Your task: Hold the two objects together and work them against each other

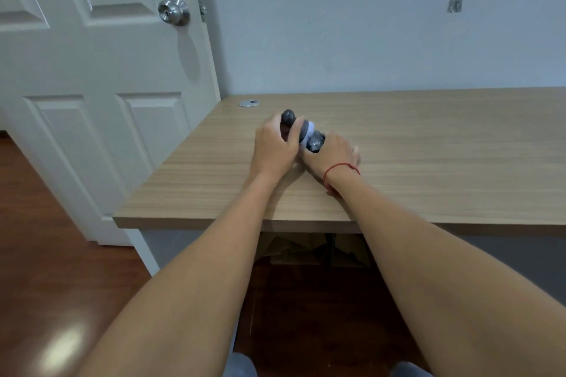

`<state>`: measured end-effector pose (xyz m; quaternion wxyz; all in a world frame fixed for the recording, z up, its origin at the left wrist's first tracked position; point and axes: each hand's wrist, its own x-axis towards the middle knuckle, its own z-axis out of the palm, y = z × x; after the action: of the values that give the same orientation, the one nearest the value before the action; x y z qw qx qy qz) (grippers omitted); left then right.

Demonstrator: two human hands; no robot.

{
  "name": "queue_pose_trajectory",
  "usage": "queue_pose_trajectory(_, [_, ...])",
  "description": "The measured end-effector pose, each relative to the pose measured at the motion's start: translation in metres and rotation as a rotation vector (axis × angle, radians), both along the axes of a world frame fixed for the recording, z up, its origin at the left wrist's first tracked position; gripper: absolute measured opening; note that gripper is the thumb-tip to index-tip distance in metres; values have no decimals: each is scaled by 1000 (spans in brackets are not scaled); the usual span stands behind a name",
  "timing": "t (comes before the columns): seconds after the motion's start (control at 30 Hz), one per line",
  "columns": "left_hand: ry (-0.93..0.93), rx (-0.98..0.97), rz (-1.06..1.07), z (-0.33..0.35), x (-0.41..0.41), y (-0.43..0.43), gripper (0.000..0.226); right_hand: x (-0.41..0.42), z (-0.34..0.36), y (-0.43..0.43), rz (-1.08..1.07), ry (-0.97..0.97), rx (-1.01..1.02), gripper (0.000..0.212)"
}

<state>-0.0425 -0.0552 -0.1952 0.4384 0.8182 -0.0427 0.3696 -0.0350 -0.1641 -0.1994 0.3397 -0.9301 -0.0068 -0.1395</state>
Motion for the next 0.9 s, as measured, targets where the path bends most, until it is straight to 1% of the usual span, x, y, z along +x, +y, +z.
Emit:
queue_pose_trajectory(0.07, [16,21,55,-2,3,2,34,3,-2,-1,16,-16,30,30])
queue_pose_trajectory(0.1, [45,37,100,-3,3,2,35,3,-3,0,23,-18,38,31])
queue_pose_trajectory(0.23, [120,95,228,-3,2,2,32,4,-5,1,37,-15,19,46])
queue_pose_trajectory(0.3, [138,73,272,-2,3,5,29,2,-4,-1,75,-19,45,54])
queue_pose_trajectory(0.33, [111,26,256,-1,3,7,28,0,-3,-1,92,-28,56,57])
queue_pose_trajectory(0.4, [13,-71,131,0,4,7,30,0,-3,0,105,-60,59,56])
queue_pose_trajectory(0.47, [-27,-53,36,0,1,2,29,2,-3,1,110,-97,77,51])
queue_pose_trajectory(0.5, [-27,-32,22,0,0,1,28,4,-4,2,116,-110,97,50])
queue_pose_trajectory(0.57, [12,-5,55,-3,3,4,26,6,-5,2,131,-124,115,51])
queue_pose_trajectory(0.63, [106,37,161,-4,6,9,25,8,-7,1,149,-145,113,55])
queue_pose_trajectory(0.7, [105,11,207,-4,7,11,27,9,-9,1,179,-167,125,59])
queue_pose_trajectory(0.8, [-45,-135,94,1,2,6,28,11,-9,-1,216,-167,143,61])
queue_pose_trajectory(0.83, [-56,-138,71,1,1,5,27,11,-9,-2,223,-169,143,61])
queue_pose_trajectory(0.9, [8,-99,80,-1,5,6,26,12,-8,-3,227,-170,146,61])
